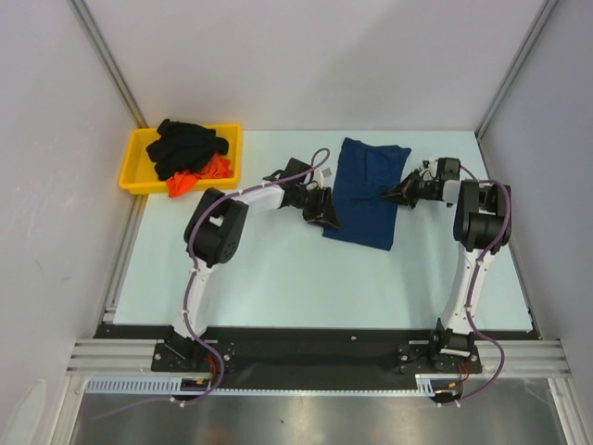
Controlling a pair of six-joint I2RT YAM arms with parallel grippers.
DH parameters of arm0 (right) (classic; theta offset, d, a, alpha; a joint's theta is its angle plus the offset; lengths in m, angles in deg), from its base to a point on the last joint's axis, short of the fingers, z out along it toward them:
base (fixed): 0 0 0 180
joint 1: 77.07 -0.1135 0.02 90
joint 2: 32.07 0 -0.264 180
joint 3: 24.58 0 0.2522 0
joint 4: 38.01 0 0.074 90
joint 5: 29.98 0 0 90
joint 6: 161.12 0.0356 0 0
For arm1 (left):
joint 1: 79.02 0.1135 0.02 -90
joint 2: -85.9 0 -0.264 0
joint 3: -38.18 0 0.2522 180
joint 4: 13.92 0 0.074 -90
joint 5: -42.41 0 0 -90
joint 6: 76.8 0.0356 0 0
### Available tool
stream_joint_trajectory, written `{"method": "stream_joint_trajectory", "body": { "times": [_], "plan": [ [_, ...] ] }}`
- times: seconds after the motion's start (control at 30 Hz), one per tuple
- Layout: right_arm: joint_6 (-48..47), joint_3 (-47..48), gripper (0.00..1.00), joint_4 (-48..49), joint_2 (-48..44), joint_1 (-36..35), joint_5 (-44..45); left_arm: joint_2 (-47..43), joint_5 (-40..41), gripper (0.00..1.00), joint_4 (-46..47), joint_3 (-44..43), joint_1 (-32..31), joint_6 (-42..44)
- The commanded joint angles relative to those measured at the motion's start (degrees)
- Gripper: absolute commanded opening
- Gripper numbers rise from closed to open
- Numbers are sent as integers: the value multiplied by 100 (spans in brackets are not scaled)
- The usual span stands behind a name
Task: Fold and stack the t-shirts
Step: Fold the tshirt
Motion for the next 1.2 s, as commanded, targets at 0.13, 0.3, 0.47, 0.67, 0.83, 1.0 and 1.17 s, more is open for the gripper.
{"method": "stream_joint_trajectory", "body": {
  "times": [0.13, 0.3, 0.47, 0.67, 0.83, 1.0, 1.17],
  "plan": [
    [-219, 412, 0, -828, -674, -73, -127, -612, 223, 44, -184, 51, 20, 325],
    [-449, 175, 0, -1041, -788, -302, -92, -841, 205, 45, 45, 447, 11, 158],
    [140, -309, 0, 311, -719, -478, -241, -736, 152, 45, 159, 509, 11, 0],
    [1106, 261, 0, 1719, 98, -487, -171, -578, 266, 45, 160, 544, 3, -79],
    [819, 1262, 0, 756, 634, -425, 144, -481, 311, 45, 142, 633, 2, -79],
    [607, 1299, 0, 454, 934, -364, 391, -551, 293, 45, 142, 641, 11, -97],
    [352, 1448, 0, -152, 776, -285, 409, -814, 319, 46, -68, 449, 11, -36]
  ]
}}
